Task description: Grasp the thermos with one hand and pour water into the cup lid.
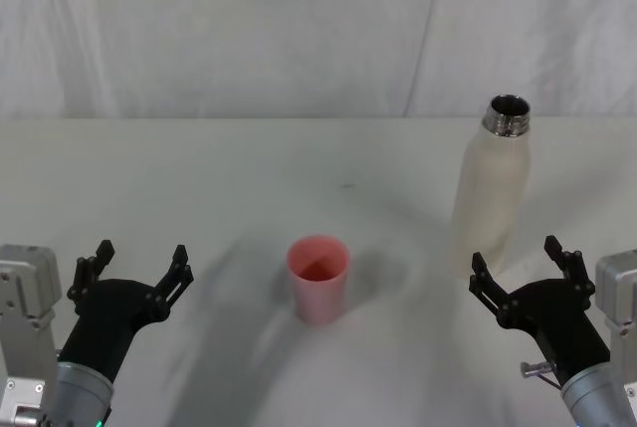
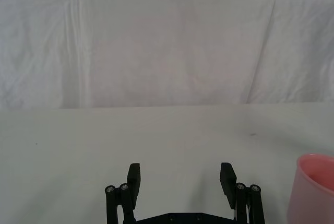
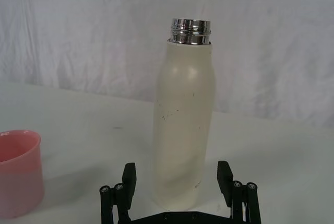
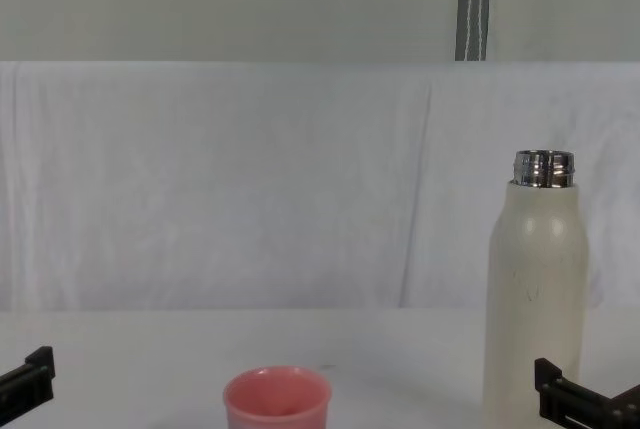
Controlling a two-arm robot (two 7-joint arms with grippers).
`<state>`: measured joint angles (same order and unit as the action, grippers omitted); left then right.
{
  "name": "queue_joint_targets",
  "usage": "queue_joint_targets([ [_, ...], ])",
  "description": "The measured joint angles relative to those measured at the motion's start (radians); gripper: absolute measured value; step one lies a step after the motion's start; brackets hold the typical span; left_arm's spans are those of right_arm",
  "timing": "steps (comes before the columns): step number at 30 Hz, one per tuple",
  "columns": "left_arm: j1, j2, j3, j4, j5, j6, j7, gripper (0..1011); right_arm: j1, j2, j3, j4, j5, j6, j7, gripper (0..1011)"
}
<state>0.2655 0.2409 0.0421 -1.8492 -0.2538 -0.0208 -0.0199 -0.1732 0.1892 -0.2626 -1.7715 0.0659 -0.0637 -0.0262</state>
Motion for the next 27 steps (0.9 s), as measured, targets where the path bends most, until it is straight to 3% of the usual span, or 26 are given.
queue_joint_targets([
  [27, 0.000, 0.000, 0.000, 0.000, 0.000, 0.000, 0.000, 1001, 0.000, 0.000, 0.000, 0.000, 0.000, 0.000, 0.000, 1001],
])
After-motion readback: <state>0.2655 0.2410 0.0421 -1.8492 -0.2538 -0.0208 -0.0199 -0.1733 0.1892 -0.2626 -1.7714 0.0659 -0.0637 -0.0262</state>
